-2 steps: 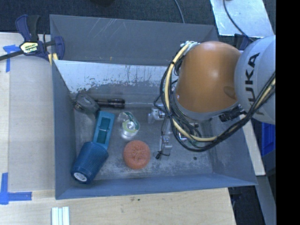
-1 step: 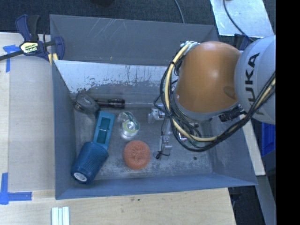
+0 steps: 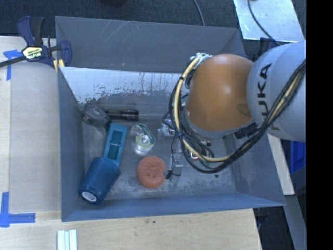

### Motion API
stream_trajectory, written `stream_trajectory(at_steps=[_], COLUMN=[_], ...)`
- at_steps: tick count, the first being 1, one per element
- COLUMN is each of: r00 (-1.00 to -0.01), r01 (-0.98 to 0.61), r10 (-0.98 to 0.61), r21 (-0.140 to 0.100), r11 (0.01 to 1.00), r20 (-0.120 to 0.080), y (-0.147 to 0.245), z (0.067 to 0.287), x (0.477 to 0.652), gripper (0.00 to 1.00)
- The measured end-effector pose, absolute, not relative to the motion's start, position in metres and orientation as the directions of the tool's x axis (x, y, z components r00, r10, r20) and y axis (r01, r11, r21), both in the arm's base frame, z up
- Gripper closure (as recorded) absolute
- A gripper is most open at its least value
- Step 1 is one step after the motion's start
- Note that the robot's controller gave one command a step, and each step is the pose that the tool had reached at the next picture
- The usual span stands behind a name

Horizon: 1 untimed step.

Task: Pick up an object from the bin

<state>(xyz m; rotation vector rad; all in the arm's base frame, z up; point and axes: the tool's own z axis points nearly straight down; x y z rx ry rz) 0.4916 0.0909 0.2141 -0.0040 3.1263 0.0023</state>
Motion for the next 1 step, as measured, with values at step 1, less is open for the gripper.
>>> stream_trajectory(at_steps=[1], r00=[-0.983], r01=[-0.182], r10=[-0.182], r21=[-0.001], r11=[0.983], r20=[-0.016], y=[0.0920], z=[0.1142], x=[0.5663], gripper=[0.00])
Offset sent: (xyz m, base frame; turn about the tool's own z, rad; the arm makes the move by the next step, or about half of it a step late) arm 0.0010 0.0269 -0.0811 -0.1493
